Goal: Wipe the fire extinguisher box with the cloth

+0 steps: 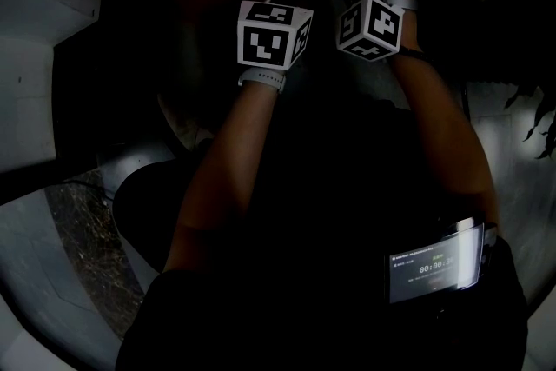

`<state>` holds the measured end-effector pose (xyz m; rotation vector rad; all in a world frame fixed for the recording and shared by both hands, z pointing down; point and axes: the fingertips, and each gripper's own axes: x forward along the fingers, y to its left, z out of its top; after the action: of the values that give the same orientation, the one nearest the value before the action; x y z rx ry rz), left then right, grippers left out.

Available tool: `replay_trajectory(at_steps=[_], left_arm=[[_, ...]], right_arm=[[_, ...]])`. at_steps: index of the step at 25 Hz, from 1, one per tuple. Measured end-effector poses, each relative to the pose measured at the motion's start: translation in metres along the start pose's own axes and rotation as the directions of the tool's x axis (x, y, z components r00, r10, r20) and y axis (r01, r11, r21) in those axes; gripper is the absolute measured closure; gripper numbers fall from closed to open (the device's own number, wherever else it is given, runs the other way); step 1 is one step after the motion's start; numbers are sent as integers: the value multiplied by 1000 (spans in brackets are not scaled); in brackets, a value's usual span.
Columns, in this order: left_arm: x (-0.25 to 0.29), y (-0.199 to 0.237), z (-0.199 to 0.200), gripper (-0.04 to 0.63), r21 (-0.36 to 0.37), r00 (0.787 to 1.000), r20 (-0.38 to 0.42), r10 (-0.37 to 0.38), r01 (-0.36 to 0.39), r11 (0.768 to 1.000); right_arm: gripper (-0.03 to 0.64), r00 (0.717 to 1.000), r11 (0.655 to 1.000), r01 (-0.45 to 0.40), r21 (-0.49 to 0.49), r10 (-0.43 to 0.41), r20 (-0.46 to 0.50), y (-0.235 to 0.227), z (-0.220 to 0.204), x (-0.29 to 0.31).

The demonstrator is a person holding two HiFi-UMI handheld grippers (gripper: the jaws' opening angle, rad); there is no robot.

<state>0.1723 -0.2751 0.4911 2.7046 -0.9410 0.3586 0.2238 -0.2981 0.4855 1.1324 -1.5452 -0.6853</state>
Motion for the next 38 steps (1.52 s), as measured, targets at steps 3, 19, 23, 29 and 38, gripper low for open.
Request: replay_trajectory(at_steps=[3,19,23,29,38], left_arm=[[1,3,-4,595,-15,1000,-7,0,0,1000],[16,13,-57,595,-38,990,-142,23,-29,999],[18,8,-62,595,-36,988,-156,13,-19,999],[23,12,-68,595,-48,985,-170,10,-19,999],[24,16,-69,595,-76,986,-169,7,-20,997]], right_arm=[[577,1000,1000,-29,-3,29,-7,10,-1,5],[577,976,978,-208,-21,206,-74,75,-17,33],[577,971,972,-231,-37,228,-78,84,-18,37],[577,961,962,-270,-43,266,-75,97,-17,45],[577,947,947,-318,-46,314,-72,117,-17,53]])
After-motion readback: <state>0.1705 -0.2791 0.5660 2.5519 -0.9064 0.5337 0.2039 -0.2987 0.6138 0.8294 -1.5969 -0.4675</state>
